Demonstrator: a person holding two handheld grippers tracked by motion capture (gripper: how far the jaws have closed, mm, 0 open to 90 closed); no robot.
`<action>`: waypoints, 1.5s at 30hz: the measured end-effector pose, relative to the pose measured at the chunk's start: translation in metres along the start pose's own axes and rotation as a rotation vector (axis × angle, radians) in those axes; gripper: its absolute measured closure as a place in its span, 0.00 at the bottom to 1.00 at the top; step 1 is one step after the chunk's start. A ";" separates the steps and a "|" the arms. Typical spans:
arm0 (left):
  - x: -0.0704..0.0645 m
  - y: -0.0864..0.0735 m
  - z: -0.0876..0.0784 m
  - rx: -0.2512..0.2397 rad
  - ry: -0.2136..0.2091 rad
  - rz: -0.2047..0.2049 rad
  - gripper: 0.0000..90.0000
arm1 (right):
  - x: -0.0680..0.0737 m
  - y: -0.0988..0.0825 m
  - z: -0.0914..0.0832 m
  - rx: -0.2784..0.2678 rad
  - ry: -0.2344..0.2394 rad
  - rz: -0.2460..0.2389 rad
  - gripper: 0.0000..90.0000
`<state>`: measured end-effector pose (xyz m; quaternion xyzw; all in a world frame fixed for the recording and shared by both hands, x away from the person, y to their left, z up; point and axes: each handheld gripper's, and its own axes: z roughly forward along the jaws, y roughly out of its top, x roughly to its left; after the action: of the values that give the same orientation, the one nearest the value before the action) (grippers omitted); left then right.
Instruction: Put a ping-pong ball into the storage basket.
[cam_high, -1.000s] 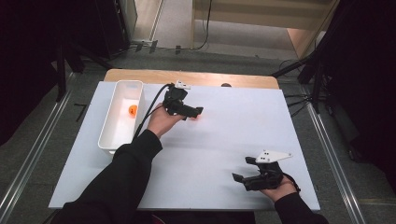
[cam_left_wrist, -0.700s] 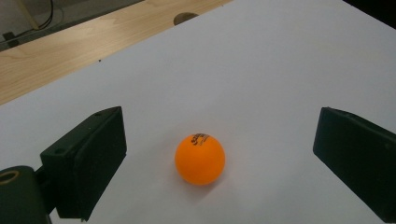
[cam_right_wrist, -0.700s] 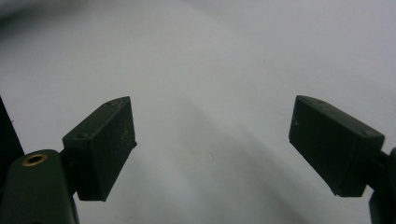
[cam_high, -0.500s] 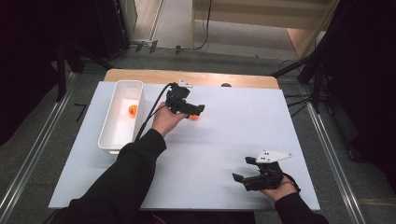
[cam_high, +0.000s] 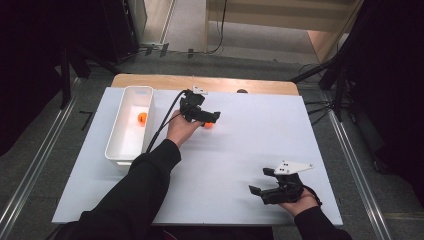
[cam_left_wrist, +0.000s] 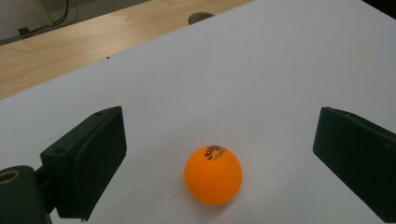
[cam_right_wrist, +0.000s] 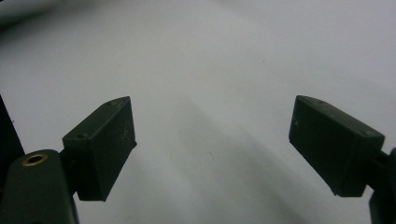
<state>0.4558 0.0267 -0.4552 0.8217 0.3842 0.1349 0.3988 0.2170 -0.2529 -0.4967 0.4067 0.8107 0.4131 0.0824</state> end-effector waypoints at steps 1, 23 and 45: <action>0.001 0.000 0.001 -0.001 -0.004 -0.004 0.03 | 0.000 0.000 0.000 0.001 -0.002 -0.002 0.15; 0.001 -0.007 0.014 0.022 0.004 0.004 0.03 | 0.000 0.000 -0.001 0.004 -0.005 0.000 0.15; 0.002 -0.020 0.034 0.065 0.000 0.004 0.03 | 0.001 0.000 -0.001 0.006 0.000 0.002 0.15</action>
<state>0.4646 0.0176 -0.4925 0.8350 0.3867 0.1229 0.3716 0.2159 -0.2529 -0.4962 0.4078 0.8115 0.4106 0.0807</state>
